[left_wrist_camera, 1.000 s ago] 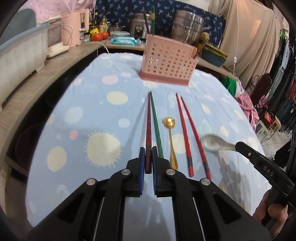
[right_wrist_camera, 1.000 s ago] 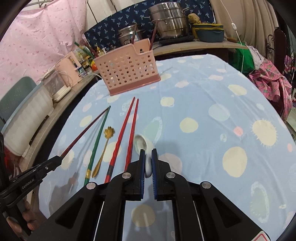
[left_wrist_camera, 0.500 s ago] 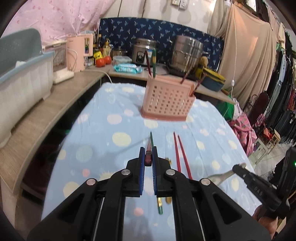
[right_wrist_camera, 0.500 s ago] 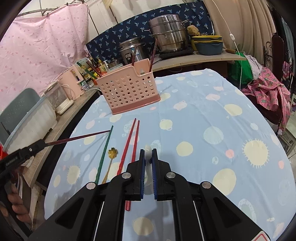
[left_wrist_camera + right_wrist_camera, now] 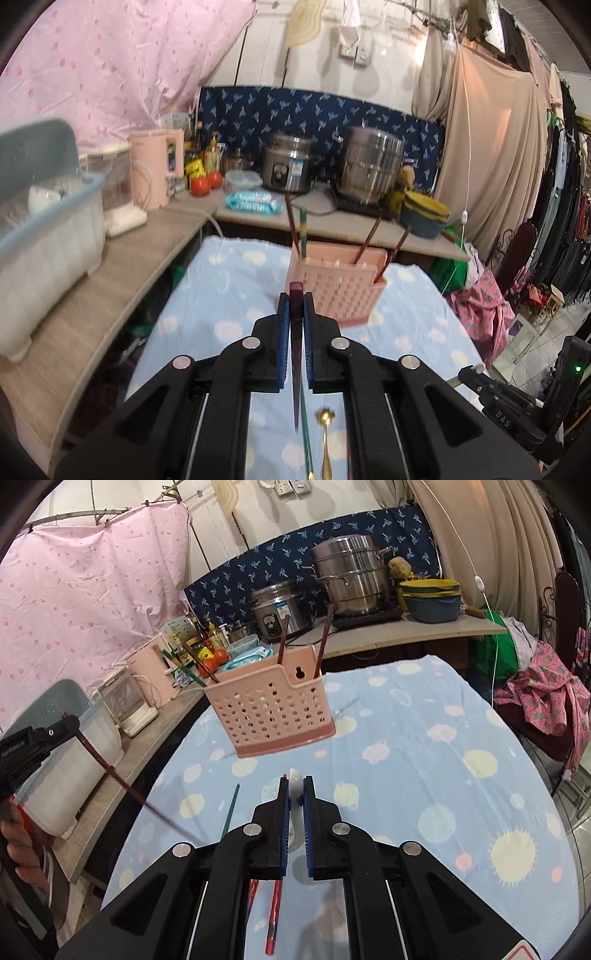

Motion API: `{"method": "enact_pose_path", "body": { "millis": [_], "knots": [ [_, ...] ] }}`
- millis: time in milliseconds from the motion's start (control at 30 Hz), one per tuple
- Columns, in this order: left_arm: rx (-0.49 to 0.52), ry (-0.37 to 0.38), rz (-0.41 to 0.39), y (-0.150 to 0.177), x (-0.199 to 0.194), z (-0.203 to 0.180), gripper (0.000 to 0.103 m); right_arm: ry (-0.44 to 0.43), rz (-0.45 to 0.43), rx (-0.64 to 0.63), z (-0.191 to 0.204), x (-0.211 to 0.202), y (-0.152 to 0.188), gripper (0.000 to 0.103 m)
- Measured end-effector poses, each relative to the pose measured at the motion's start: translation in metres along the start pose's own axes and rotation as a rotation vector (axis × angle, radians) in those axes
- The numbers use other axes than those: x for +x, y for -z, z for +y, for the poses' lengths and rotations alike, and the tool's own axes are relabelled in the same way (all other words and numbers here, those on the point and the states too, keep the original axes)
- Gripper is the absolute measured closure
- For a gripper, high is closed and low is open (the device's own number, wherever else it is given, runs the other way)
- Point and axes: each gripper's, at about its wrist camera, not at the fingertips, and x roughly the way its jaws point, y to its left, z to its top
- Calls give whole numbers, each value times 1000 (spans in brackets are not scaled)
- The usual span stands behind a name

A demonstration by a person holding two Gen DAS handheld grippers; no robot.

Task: Organize utensils
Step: 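Lift the held chopstick and spoon and lower them into the pink basket, then open both tools to release the chopstick and spoon in the basket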

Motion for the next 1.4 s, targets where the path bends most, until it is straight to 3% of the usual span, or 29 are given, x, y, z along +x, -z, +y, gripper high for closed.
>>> {"method": "enact_pose_path", "body": {
  "millis": [433, 633, 800, 1033, 1400],
  "knots": [
    [4, 43, -185, -96, 9, -31, 96, -18, -76, -16, 1, 27, -80, 96],
    [25, 14, -277, -138, 31, -45, 96, 21, -103, -44, 1, 53, -117, 96],
    [28, -5, -265, -156, 69, -47, 96, 51, -108, -57, -3, 79, -145, 96],
    [39, -33, -225, -152, 117, -44, 96, 96, -89, -103, 1, 127, -171, 96],
    [41, -35, -153, -137, 154, -36, 96, 107, -5, -148, 7, 180, -162, 96]
  ]
}}
